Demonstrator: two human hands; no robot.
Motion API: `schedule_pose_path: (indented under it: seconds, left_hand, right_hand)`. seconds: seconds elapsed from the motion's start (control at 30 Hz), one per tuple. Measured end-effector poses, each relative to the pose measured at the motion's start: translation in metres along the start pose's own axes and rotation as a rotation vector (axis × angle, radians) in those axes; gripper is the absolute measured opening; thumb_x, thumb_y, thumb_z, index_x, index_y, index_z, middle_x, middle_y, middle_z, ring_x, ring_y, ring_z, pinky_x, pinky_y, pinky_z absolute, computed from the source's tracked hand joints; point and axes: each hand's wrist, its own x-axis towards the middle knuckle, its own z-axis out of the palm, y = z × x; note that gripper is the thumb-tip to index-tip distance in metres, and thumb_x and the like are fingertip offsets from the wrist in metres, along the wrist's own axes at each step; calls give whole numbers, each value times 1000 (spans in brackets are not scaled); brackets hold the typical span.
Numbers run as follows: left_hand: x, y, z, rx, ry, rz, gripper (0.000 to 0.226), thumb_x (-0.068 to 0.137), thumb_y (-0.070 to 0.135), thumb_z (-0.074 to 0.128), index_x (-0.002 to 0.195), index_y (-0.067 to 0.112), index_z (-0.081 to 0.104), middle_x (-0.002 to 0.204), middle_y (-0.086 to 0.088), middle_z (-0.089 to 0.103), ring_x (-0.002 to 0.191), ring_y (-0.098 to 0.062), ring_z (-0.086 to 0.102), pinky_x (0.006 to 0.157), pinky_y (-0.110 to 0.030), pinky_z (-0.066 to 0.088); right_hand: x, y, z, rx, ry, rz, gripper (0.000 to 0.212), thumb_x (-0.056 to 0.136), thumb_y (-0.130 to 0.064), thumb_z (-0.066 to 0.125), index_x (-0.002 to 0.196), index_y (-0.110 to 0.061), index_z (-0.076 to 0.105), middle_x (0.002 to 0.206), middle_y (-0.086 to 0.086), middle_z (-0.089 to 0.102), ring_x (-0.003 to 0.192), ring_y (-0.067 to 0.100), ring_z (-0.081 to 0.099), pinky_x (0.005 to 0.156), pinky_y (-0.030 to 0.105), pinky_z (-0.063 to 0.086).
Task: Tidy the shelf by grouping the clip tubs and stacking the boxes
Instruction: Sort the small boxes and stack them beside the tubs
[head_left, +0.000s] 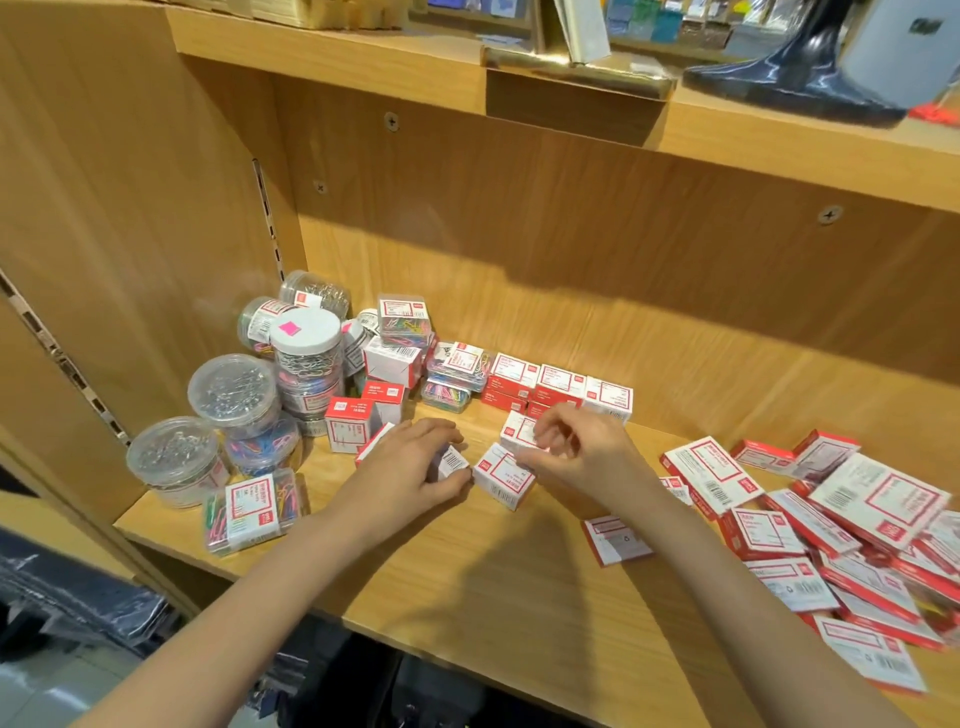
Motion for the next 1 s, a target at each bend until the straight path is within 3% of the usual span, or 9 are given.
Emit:
schedule_pose_path:
  seconds: [0.17, 0.3, 0.43, 0.53, 0.63, 0.73, 0.87, 1.0]
  left_hand:
    - [0, 1, 1, -15, 15, -8, 45, 86, 43, 58, 124, 19, 55, 135, 6, 48, 124, -12, 40, 101, -21, 26]
    - [0, 2, -1, -42, -1, -28, 57, 79, 55, 53, 123, 18, 57, 135, 5, 49, 123, -14, 43, 100, -22, 28]
    - [0, 3, -1, -44, 3, -31, 45, 86, 37, 60, 127, 18, 54, 138, 5, 46, 126, -14, 40, 102, -23, 26]
    - [-1, 2, -2, -27, -6, -15, 48, 86, 40, 58, 129, 19, 52, 139, 5, 44, 128, -13, 38, 104, -23, 24]
    - [-4, -1, -5, -28, 18, 5, 65, 79, 61, 49, 128, 19, 52, 136, 3, 46, 126, -15, 39, 107, -31, 25]
    - [-8, -8, -8, -48, 96, 7, 69, 73, 66, 42, 119, 18, 59, 128, 5, 51, 119, -15, 44, 100, -32, 33]
    - [-11, -12, -9, -36, 99, 12, 63, 76, 60, 40, 116, 17, 61, 122, 5, 52, 114, -15, 46, 93, -22, 30]
    - [-16, -16, -8, -42, 108, 21, 56, 79, 56, 42, 115, 18, 61, 122, 5, 52, 114, -13, 46, 93, -22, 30]
  right_hand:
    - [-17, -9, 24, -286, -97, -90, 36, 72, -38, 71, 90, -25, 43, 95, -9, 53, 86, 10, 39, 69, 28, 35]
    - [-13, -9, 7, -45, 0, 19, 30, 69, -21, 75, 86, -24, 51, 71, -14, 48, 68, 2, 48, 62, 18, 35]
    - [-1, -2, -9, 139, 215, 137, 27, 70, -11, 75, 83, -21, 53, 59, -9, 46, 52, 0, 47, 52, 13, 33]
    - [-3, 5, -1, 4, 164, 86, 30, 72, -14, 75, 92, -18, 52, 74, -9, 48, 61, 3, 44, 60, 15, 33]
    - [-12, 12, 17, -155, 201, -22, 44, 67, -13, 79, 102, -11, 53, 104, 3, 47, 83, 10, 49, 71, 8, 37]
    - [-8, 10, 24, -177, 263, -55, 43, 67, -8, 76, 104, -7, 54, 111, 9, 43, 90, 14, 50, 74, 15, 41]
    - [8, -1, 30, -143, 181, 0, 39, 78, -9, 68, 113, -10, 51, 122, 6, 35, 81, 17, 51, 81, 32, 48]
    - [19, -12, 32, -225, 142, 69, 40, 85, -8, 61, 122, -9, 46, 128, 6, 30, 89, 24, 58, 82, 38, 50]
